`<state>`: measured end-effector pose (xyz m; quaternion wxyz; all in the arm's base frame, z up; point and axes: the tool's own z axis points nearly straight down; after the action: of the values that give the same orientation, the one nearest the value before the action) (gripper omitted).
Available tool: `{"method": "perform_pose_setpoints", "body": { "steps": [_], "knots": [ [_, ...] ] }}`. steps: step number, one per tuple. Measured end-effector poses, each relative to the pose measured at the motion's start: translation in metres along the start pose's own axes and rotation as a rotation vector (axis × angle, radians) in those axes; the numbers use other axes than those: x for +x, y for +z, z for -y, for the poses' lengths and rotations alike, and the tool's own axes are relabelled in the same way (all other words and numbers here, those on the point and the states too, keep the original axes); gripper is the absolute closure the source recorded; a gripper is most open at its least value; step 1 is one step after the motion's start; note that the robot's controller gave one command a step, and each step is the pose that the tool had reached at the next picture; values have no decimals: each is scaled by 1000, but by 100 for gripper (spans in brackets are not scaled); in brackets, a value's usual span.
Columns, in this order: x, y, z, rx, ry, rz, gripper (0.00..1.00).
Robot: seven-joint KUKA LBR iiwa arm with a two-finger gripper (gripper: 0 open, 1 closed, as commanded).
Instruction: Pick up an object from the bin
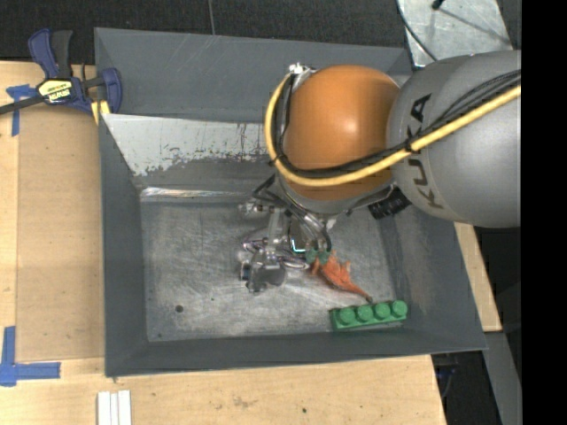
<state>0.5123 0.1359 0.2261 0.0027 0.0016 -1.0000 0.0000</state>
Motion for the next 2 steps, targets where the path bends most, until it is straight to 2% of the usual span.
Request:
{"method": "perform_pose_setpoints", "body": {
  "steps": [1,2],
  "knots": [
    [-2,-4,1,-1,3,8,0],
    [-17,44,28,-2,-53,15,0]
  ]
}}
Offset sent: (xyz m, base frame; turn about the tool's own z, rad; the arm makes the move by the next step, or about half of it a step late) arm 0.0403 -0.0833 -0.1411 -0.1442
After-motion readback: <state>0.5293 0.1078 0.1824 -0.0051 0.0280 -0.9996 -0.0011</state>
